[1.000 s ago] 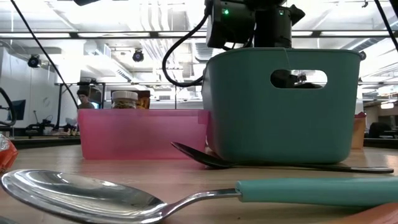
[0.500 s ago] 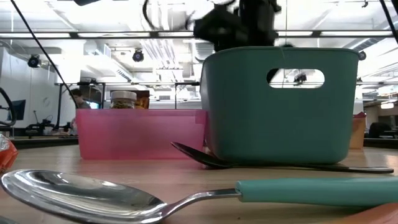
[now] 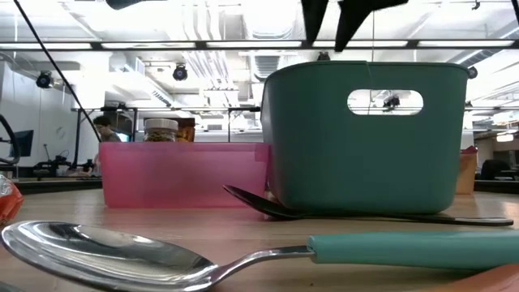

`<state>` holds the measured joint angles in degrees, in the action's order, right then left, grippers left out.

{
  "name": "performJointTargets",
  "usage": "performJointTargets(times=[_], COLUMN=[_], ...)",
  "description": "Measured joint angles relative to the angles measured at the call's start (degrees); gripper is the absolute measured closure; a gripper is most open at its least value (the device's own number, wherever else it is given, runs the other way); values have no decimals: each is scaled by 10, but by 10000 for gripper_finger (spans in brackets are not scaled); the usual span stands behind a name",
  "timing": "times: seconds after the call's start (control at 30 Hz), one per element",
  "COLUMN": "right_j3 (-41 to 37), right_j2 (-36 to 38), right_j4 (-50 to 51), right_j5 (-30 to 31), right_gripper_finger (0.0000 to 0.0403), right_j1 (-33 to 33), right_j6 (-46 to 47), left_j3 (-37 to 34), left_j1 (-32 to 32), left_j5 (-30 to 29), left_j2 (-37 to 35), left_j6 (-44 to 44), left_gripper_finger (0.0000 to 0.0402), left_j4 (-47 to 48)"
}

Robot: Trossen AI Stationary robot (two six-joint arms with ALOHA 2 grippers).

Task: Pick & Place Food Item
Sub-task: Put the brown spice bottle into the red bin

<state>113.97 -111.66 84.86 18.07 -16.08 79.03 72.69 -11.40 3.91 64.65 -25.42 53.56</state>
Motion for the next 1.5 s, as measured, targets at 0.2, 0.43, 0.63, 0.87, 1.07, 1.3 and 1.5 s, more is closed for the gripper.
performJointTargets(times=[0.2, 0.43, 0.63, 0.87, 1.07, 1.3, 1.5], right_j3=[35, 67, 87, 83, 70, 24, 11], right_j2=[0, -1, 2, 9, 0, -17, -69], right_j4=[16, 21, 51, 51, 34, -60, -83], right_j5=[1, 25, 26, -60, -114, -182, -216], right_gripper_finger=[194, 194, 194, 194, 195, 195, 195], right_j1=[-10, -16, 33, 190, 323, 414, 433], right_j6=[75, 122, 59, -118, -296, -452, -536], left_j3=[0, 0, 0, 0, 0, 0, 0], left_j1=[27, 37, 38, 40, 54, 89, 99], left_j5=[2, 6, 11, 12, 3, -44, -49], left_j2=[9, 20, 20, 20, 20, 20, 20], left_j6=[38, 96, 106, 85, 15, -106, -190], left_gripper_finger=[21, 21, 21, 21, 21, 21, 21], left_j4=[4, 5, 1, 1, 3, -8, -56])
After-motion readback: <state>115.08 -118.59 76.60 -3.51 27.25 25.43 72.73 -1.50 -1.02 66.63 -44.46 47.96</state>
